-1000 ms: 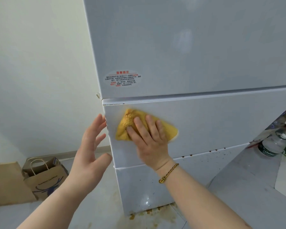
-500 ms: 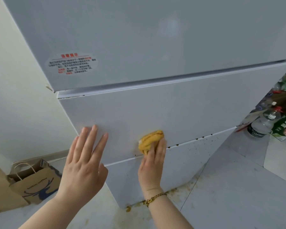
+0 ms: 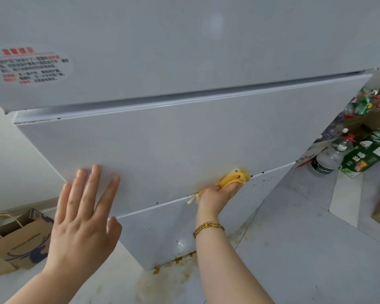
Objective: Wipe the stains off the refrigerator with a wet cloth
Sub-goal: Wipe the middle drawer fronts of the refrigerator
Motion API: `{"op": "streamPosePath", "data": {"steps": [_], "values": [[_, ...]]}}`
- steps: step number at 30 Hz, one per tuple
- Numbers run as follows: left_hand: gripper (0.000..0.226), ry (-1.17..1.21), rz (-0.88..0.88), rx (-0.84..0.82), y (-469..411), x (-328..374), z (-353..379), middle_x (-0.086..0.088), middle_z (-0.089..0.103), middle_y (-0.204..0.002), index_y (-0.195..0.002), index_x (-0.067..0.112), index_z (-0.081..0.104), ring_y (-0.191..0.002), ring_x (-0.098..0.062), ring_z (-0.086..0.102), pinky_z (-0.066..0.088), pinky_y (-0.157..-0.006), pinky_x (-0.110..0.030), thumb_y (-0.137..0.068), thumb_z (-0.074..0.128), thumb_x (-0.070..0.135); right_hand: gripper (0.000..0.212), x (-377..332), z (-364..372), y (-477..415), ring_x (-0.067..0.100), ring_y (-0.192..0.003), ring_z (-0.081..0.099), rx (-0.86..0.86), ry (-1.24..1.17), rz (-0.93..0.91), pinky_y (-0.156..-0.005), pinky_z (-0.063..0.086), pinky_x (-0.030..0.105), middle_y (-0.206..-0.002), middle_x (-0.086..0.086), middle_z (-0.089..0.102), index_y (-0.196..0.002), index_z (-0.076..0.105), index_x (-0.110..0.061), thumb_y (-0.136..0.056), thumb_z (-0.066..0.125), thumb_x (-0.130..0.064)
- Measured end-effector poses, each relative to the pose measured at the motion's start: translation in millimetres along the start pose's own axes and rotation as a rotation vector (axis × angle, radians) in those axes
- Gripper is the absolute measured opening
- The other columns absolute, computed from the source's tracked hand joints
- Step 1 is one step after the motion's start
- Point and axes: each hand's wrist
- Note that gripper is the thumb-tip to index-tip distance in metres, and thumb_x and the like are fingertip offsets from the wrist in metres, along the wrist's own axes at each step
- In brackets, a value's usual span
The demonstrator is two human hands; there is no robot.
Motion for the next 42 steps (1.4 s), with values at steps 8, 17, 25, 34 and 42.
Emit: {"op": "streamPosePath", "data": {"steps": [8, 17, 25, 34, 42], "values": [[0.064, -0.032, 0.021, -0.089, -1, 24, 18, 0.004, -0.014, -0.154, -0.134, 0.007, 0.031, -0.142, -0.015, -0.01, -0.003, -0.116, -0.032, -0.073, 0.032, 0.027, 0.061, 31, 8, 42, 0.027, -0.133, 0.028, -0.208, 0.095, 0.038, -0.116, 0.013, 0.039, -0.153, 0.011, 0.012, -0.146, 0.009, -0.01, -0.09, 0.03, -0.001], [0.06, -0.013, -0.025, -0.08, -3, 44, 24, -0.006, -0.004, -0.156, -0.132, 0.01, 0.034, -0.142, -0.014, -0.01, -0.003, -0.116, -0.032, -0.074, 0.034, 0.026, 0.065, 30, -6, 25, 0.021, -0.14, 0.021, -0.18, 0.157, 0.026, -0.116, 0.02, 0.036, -0.155, 0.007, 0.01, -0.147, 0.004, -0.012, -0.091, 0.03, 0.008], [0.062, -0.021, -0.024, -0.093, -7, 48, 26, 0.006, -0.013, -0.154, -0.134, 0.009, 0.032, -0.142, -0.013, -0.009, -0.002, -0.117, -0.033, -0.074, 0.034, 0.026, 0.054, 22, -35, -44, 0.027, -0.13, 0.036, -0.117, 0.191, -0.084, -0.111, 0.025, 0.026, -0.138, 0.01, 0.036, -0.131, 0.033, 0.0, -0.081, 0.025, 0.017], [0.06, -0.04, -0.094, -0.14, -10, 59, 29, -0.017, 0.014, -0.148, -0.132, 0.008, 0.034, -0.142, -0.013, -0.01, -0.002, -0.116, -0.03, -0.075, 0.034, 0.026, 0.064, -3, -66, -137, 0.023, -0.132, 0.037, 0.007, 0.239, -0.053, -0.105, 0.027, 0.022, -0.149, 0.005, 0.03, -0.146, 0.02, -0.014, -0.088, 0.033, 0.011], [0.062, -0.015, -0.141, -0.171, -11, 63, 28, -0.019, 0.023, -0.142, -0.133, 0.008, 0.034, -0.142, -0.011, -0.012, -0.006, -0.115, -0.027, -0.074, 0.035, 0.029, 0.065, 28, -47, -55, 0.021, -0.136, 0.031, -0.145, 0.248, -0.1, -0.11, 0.024, 0.021, -0.151, 0.008, 0.024, -0.145, 0.023, -0.007, -0.085, 0.037, 0.015]]}}
Point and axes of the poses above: each hand's wrist, its own y-axis away from the middle knuckle, its own z-axis out of the palm, x = y × z
